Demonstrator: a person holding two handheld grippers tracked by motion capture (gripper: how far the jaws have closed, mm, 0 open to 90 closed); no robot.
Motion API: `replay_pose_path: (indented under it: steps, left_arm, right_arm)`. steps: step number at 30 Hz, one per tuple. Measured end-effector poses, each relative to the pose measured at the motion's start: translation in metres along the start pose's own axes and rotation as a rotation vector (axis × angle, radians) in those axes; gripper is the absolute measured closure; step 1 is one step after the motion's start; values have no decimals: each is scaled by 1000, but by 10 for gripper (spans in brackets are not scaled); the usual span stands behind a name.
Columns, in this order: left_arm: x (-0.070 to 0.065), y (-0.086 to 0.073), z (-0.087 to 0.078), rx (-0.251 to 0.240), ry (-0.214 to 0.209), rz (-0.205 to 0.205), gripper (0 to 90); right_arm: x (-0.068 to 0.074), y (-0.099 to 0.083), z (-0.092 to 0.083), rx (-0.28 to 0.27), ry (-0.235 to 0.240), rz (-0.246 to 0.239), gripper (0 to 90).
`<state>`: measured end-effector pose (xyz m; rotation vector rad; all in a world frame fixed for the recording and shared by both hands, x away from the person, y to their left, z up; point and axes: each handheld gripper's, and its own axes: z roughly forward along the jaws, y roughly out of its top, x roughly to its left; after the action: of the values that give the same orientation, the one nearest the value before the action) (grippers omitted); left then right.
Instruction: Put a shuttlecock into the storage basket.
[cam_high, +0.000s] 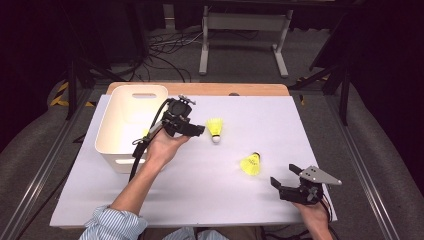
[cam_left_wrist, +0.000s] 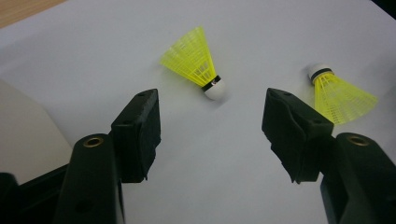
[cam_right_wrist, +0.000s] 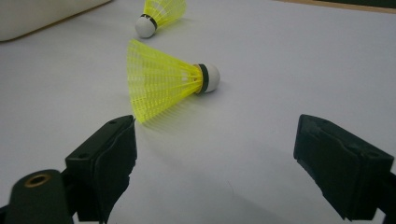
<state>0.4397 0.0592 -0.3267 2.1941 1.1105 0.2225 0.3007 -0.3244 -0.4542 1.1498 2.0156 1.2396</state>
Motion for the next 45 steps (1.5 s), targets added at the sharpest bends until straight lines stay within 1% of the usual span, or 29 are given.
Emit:
replay_pose_path:
  steps: [10,14,17,19,26,32,35,38,45]
  left_arm:
    - [-1,3,10,7,-7,-1,379]
    - [-2,4,15,9,6,2,380]
    - [-2,4,19,12,8,0,380]
    - [-4,5,20,6,-1,5,380]
    - [-8,7,29,15,-12,1,380]
    - [-12,9,36,20,-13,3,379]
    - [-12,10,39,24,-17,-1,380]
    - [-13,10,43,29,-15,5,383]
    - [-14,11,52,42,-12,-2,383]
  right_arm:
    - [0,0,0,0,0,-1,140]
    - [0,0,0,0,-2,-5,140]
    - [1,0,0,2,1,-8,140]
    - [1,0,0,3,0,-8,140]
    - [1,0,0,3,0,-5,140]
    - [1,0,0,2,1,-6,140]
    - [1,0,0,2,2,-7,140]
    - [0,0,0,3,0,-5,140]
    - [0,0,0,0,2,-7,140]
